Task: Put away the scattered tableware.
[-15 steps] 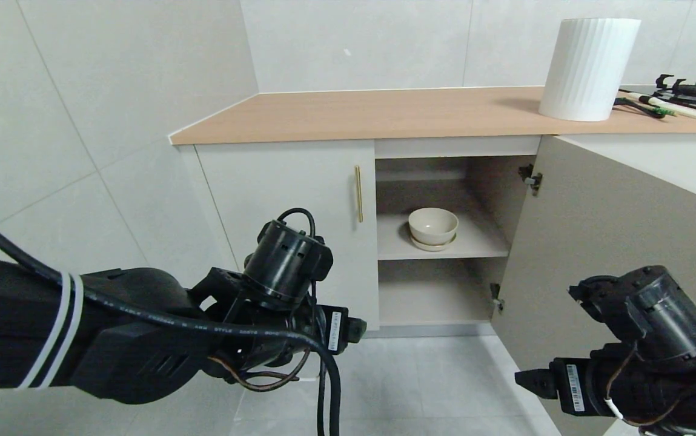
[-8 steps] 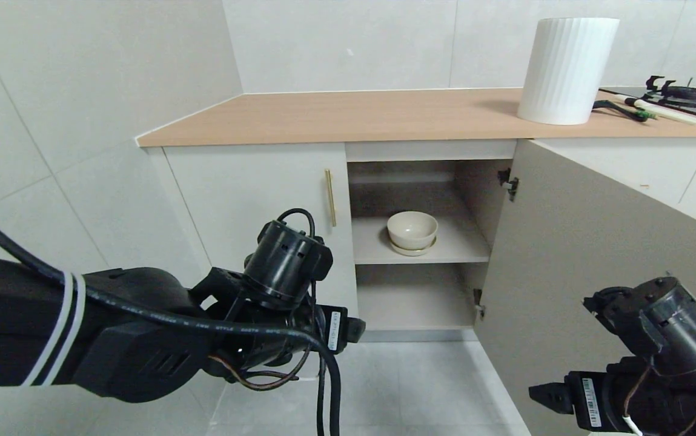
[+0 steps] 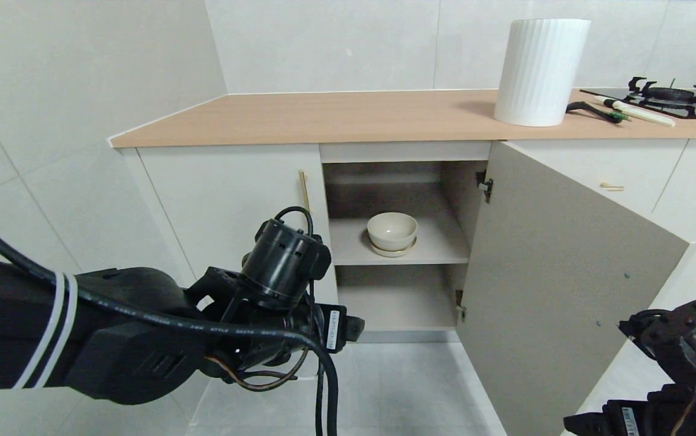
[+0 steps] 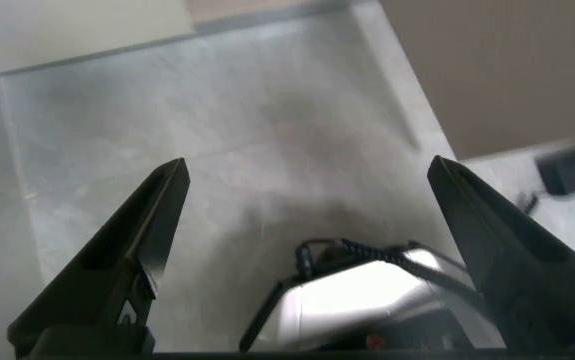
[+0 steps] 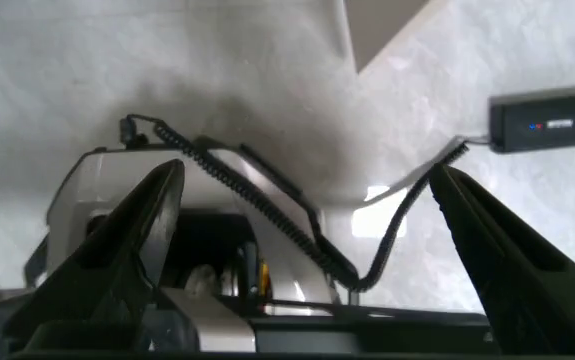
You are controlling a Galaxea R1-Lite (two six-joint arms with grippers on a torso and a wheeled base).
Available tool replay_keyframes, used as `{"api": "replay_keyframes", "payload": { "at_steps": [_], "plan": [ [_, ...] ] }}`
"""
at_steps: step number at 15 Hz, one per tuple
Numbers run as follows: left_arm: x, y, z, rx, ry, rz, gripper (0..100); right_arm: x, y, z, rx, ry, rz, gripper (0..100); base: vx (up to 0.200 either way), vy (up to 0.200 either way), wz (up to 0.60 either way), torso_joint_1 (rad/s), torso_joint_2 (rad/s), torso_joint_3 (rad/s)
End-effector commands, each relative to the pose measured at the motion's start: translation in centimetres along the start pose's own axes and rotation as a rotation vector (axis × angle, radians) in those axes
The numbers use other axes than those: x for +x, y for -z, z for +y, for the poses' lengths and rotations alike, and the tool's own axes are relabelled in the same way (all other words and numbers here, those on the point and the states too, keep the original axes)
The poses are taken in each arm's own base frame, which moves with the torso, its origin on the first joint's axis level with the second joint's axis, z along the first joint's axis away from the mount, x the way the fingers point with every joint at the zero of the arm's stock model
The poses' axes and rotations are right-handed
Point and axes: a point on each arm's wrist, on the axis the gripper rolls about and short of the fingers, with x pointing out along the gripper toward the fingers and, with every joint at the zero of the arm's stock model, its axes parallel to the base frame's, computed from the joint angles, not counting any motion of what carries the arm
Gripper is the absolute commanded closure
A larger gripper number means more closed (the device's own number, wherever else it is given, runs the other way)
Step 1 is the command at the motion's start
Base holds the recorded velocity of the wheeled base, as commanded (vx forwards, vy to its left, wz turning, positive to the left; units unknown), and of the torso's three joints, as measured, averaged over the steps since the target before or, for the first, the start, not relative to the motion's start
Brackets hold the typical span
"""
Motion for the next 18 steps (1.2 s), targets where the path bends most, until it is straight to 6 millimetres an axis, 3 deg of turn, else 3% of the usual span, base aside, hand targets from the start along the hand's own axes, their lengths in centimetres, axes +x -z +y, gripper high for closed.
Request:
{"api": "replay_keyframes", "payload": {
  "at_steps": [1,8,10,14,18],
  "plan": [
    [-0.1,-0.1,0.0,-0.002,0.003,-0.005,0,-1.2,-0.6,-2.1,0.114,0.038,-0.049,0,0.0,0.0,0.0,0.0,0.0,0.0],
    [-0.4,-0.3,0.1,-0.008,0.005,-0.015,0,-2.2,-3.9,-7.0,0.4,0.201,-0.181,0,0.0,0.0,0.0,0.0,0.0,0.0],
    [-0.5,-0.3,0.1,-0.009,0.005,-0.016,0,-2.3,-5.9,-8.5,0.491,0.244,-0.263,0,0.0,0.0,0.0,0.0,0.0,0.0],
    [-0.6,-0.4,0.2,-0.011,0.005,-0.019,0,0.2,-9.0,-10.4,0.54,0.298,-0.314,0,0.0,0.0,0.0,0.0,0.0,0.0],
    [-0.6,-0.5,0.3,-0.016,0.005,-0.026,0,2.7,-12.0,-10.8,0.551,0.288,-0.345,0,0.0,0.0,0.0,0.0,0.0,0.0]
  ]
}}
